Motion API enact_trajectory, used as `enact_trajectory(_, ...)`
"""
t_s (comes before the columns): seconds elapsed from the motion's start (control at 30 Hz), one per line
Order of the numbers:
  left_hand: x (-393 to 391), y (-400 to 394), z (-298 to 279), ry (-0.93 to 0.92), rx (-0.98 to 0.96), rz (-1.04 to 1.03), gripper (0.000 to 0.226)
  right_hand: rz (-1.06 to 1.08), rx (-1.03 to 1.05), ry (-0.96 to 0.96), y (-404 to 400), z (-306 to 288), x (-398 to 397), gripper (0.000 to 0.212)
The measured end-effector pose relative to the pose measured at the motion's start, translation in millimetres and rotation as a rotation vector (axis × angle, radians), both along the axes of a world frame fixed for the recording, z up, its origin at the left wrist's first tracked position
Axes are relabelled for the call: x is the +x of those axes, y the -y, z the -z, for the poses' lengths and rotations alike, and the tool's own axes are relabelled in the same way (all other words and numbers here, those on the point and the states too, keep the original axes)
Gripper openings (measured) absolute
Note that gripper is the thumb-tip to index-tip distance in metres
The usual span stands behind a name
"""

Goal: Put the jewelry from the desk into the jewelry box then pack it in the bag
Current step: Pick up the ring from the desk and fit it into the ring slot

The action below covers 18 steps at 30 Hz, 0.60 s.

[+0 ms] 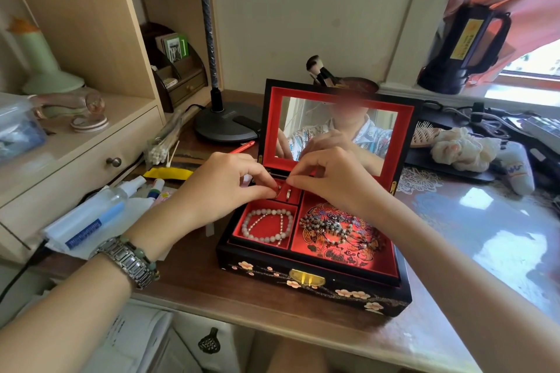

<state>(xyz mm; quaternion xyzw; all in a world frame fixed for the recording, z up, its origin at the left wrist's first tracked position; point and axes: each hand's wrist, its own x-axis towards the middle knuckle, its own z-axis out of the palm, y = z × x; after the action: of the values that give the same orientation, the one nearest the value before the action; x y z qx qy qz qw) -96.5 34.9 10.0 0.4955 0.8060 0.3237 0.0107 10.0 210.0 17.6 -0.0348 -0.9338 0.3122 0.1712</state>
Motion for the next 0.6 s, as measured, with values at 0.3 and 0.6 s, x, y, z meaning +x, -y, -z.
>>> enact_trajectory(0.3, 0.2, 4.6, -1.2, 0.018, -0.067, 0.042, 0.016, 0.019, 0.01, -0.028, -1.0, 4.9, -6.0, 0.009)
enact_trajectory(0.6, 0.3, 7.7, -1.7, 0.028, -0.021, 0.026, 0.018, 0.026, 0.117, 0.013, 3.6, 6.9, -9.4, 0.014)
